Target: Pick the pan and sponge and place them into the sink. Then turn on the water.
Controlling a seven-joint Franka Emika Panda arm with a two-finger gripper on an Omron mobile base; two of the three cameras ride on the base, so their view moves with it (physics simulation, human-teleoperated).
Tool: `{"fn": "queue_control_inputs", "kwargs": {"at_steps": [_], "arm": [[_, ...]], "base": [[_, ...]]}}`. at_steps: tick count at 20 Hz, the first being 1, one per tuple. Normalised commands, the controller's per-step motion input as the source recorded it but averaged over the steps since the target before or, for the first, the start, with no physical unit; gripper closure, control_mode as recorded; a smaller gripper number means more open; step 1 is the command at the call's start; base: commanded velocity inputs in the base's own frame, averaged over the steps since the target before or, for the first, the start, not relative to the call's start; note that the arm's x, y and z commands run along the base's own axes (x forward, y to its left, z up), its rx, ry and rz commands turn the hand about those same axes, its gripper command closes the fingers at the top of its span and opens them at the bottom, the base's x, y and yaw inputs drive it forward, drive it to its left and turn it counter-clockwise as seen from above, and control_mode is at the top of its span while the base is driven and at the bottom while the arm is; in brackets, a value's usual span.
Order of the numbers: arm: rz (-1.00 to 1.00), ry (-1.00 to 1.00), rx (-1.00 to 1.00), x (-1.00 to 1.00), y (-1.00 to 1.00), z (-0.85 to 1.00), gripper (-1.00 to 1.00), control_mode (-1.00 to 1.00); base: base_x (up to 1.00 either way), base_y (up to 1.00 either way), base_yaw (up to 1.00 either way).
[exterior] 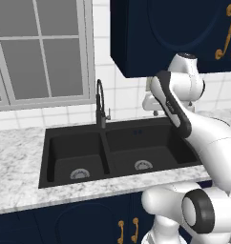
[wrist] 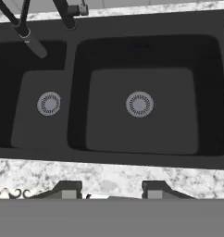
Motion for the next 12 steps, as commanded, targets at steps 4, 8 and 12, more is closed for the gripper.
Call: {"fn": "queue_control_inputs", "kwargs": {"at_steps": [4, 8, 12], "arm": [[0.0, 0.0, 0.01, -0.02, -0.22, 0.0, -1.0, -1.0], [0.0, 0.0, 0.0, -0.4, -0.77, -0.04, -1.0, -1.0], [0.0, 0.0, -0.02, -0.52, -0.98, -0.16, -1.0, -1.0]], "base": [[0.0, 0.0, 0.0], [0.0, 0.0, 0.0], [0.0, 0.0, 0.0]]}}
